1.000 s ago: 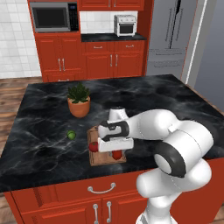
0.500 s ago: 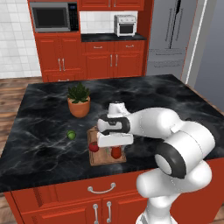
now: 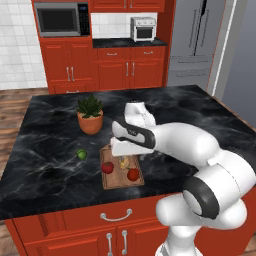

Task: Place the avocado, onion, tomato, and bell pepper on the cutting board.

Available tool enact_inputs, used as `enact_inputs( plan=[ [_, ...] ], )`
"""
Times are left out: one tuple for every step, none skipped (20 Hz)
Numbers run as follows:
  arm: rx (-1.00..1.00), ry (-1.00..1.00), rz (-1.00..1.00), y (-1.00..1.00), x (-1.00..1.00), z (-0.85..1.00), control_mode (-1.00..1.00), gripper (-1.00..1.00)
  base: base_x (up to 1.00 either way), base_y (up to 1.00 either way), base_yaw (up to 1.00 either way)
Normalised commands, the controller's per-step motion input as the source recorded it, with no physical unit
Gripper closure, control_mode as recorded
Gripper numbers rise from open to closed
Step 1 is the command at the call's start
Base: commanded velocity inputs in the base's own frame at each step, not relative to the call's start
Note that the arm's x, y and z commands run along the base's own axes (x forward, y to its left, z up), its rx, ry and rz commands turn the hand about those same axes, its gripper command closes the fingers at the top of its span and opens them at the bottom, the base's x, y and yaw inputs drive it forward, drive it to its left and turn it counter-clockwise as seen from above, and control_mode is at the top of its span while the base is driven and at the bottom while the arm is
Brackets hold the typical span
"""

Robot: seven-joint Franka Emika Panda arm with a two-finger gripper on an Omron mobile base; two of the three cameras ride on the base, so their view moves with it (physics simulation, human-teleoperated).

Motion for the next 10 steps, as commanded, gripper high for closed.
enact_inputs(
  plan=[
    [0.0, -0.09, 0.0, 0.15, -0.23, 0.98, -1.0, -1.0, 0.0, 0.0, 0.0],
    [0.0, -0.09, 0.0, 0.2, -0.31, 0.95, -1.0, -1.0, 0.0, 0.0, 0.0],
    [0.0, -0.11, 0.0, 0.24, -0.44, 0.91, -1.0, -1.0, 0.0, 0.0, 0.0],
    [0.0, -0.11, 0.0, 0.28, -0.55, 0.88, -1.0, -1.0, 0.0, 0.0, 0.0],
    [0.0, -0.11, 0.0, 0.32, -0.56, 0.86, -1.0, -1.0, 0.0, 0.0, 0.0],
    [0.0, -0.11, 0.0, 0.36, -0.57, 0.85, -1.0, -1.0, 0.0, 0.0, 0.0],
    [0.0, -0.12, 0.0, 0.4, -0.61, 0.84, -1.0, -1.0, 0.0, 0.0, 0.0],
    [0.0, -0.11, 0.0, 0.4, -0.64, 0.77, -1.0, -1.0, 0.0, 0.0, 0.0],
    [0.0, -0.09, 0.0, 0.44, -0.65, 0.72, -1.0, -1.0, 0.0, 0.0, 0.0],
    [0.0, -0.08, 0.0, 0.46, -0.68, 0.66, -1.0, -1.0, 0.0, 0.0, 0.0]
  ],
)
